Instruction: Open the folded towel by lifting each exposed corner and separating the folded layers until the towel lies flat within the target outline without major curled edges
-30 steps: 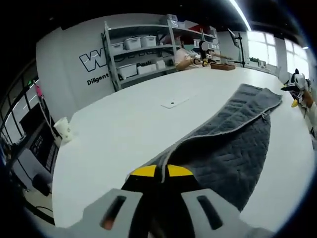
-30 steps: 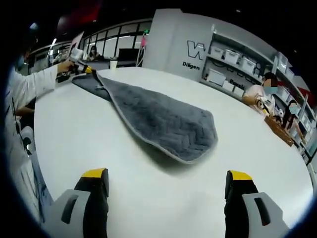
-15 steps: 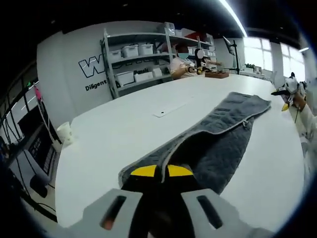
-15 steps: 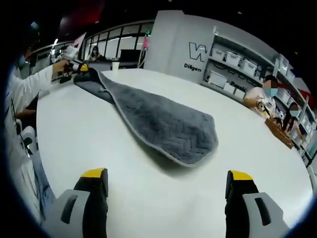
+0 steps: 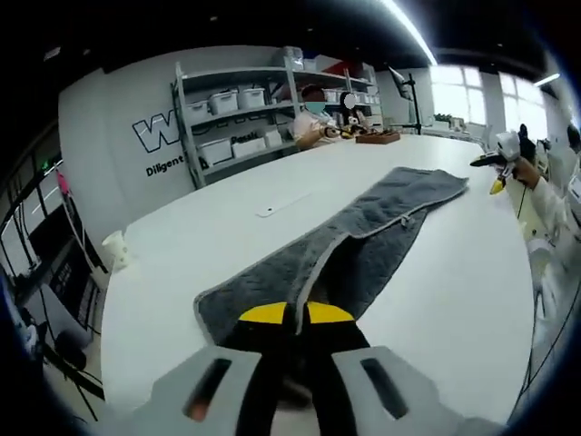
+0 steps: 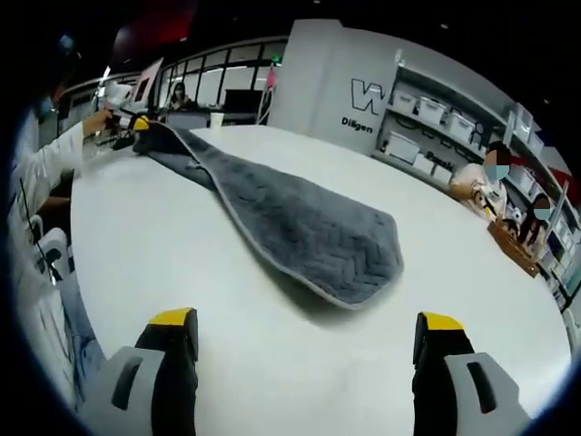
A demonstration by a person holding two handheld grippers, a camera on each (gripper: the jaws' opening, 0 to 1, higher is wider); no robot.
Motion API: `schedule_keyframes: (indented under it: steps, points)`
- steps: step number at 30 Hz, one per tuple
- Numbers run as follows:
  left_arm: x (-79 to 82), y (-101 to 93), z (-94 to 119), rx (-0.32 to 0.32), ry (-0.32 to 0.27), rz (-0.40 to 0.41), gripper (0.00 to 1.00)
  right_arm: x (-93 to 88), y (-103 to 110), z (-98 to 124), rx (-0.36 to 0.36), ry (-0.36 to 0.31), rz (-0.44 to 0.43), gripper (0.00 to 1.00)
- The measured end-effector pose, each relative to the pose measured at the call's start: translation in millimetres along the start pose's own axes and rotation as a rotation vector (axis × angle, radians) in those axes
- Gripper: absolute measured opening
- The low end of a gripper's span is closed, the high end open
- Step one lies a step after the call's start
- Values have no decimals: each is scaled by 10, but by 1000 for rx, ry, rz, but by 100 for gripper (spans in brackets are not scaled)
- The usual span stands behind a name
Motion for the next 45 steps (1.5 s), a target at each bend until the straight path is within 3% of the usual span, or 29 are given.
schedule_keyframes:
  steps: [9,20,38,45]
  points:
    - [-77,-176,234,-19,1,-7,4,17,50,12,10,-1,12,99]
    - [-359,-496,448,-70,51,-18,4,19,82,7,19,4,19,99]
    - [-715,-847,450,-150,147,-21,4,4,160,1,39,17,30,98]
    - [-732,-861,437,-168,162,45,11,-4,181,10,40,19,31,98]
Point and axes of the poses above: the point that each gripper's makers call its tool centre point, and the gripper's own axes: z roughly backward along the fingers, y roughly to its left, x roughly out of its top, the point moved 5 cm from there along z, roughly backward along the fingers, and after that the axes turned 7 degrees about x, right-handed, at the moved point
